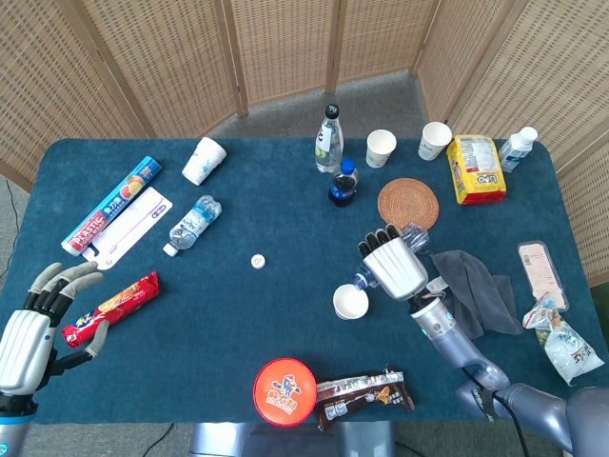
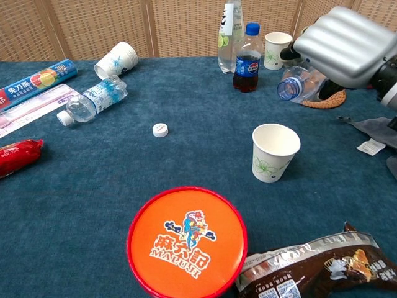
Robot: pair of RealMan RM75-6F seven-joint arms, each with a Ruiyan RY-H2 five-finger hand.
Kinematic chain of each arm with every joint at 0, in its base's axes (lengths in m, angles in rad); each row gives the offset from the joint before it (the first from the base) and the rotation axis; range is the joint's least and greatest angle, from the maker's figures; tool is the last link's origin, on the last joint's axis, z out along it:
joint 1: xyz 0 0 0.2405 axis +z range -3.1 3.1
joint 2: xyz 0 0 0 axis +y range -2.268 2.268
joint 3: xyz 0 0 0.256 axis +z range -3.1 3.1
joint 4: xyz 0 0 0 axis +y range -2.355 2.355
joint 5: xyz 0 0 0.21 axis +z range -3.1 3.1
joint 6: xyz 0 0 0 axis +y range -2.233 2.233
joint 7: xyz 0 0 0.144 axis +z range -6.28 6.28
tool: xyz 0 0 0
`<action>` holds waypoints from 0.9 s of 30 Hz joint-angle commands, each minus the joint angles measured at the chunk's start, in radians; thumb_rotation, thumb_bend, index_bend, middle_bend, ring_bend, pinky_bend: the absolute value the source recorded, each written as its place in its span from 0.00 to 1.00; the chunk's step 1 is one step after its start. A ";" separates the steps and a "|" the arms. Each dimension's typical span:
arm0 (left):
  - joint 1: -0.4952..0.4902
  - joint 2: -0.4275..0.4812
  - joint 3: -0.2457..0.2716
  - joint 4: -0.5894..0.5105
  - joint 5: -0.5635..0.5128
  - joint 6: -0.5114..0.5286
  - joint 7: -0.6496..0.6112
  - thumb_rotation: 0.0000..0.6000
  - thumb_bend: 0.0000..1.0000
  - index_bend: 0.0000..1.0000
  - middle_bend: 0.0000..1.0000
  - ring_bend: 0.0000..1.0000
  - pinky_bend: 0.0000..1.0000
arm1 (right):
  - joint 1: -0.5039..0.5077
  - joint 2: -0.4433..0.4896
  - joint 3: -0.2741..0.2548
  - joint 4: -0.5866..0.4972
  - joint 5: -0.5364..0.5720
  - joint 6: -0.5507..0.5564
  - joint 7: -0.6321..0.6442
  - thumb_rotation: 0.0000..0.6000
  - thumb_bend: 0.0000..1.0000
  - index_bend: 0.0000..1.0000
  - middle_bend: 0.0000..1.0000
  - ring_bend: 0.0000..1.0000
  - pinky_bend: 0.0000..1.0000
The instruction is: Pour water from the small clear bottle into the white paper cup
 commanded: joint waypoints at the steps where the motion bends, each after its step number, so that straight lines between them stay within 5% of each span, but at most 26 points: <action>1: -0.001 0.000 -0.001 -0.001 -0.001 -0.001 0.001 0.78 0.47 0.20 0.20 0.18 0.08 | 0.001 -0.016 0.004 0.024 -0.001 0.016 0.020 1.00 0.20 0.69 0.75 0.62 0.51; 27: -0.009 0.009 -0.007 -0.023 -0.005 -0.009 0.018 0.77 0.47 0.20 0.20 0.18 0.08 | 0.014 -0.078 -0.015 0.210 -0.074 0.161 0.115 1.00 0.20 0.70 0.75 0.64 0.49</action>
